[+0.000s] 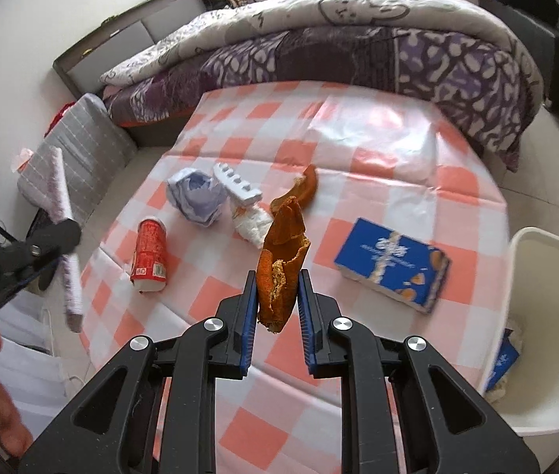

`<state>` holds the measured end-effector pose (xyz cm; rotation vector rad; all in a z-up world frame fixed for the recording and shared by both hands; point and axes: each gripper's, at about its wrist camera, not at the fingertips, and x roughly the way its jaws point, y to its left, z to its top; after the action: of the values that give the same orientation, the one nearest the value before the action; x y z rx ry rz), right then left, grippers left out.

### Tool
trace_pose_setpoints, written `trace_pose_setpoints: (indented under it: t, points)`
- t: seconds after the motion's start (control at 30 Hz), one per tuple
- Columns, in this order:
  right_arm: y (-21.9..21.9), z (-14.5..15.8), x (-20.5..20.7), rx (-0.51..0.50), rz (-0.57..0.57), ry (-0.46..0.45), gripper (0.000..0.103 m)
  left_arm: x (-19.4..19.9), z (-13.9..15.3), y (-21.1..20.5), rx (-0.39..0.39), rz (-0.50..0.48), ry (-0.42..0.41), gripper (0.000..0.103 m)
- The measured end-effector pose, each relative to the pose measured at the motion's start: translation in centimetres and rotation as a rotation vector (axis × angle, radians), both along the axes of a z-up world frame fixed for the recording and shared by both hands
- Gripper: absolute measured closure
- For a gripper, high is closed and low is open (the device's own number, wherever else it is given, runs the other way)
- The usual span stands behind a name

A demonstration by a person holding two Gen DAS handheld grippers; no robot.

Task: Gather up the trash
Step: 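Carry the pink strip and orange wrapper over the white bin and release them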

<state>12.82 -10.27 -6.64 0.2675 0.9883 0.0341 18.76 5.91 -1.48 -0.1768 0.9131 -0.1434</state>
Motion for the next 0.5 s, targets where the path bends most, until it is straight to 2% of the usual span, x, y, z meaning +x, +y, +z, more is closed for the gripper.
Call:
trace_pose_setpoints:
  t: [0.5]
  points:
    - [-8.8,3.2,-4.0,-0.048,-0.178,0.002,0.084,-0.8,-0.7,-8.1,0.026,-0.131,-0.025,0.074]
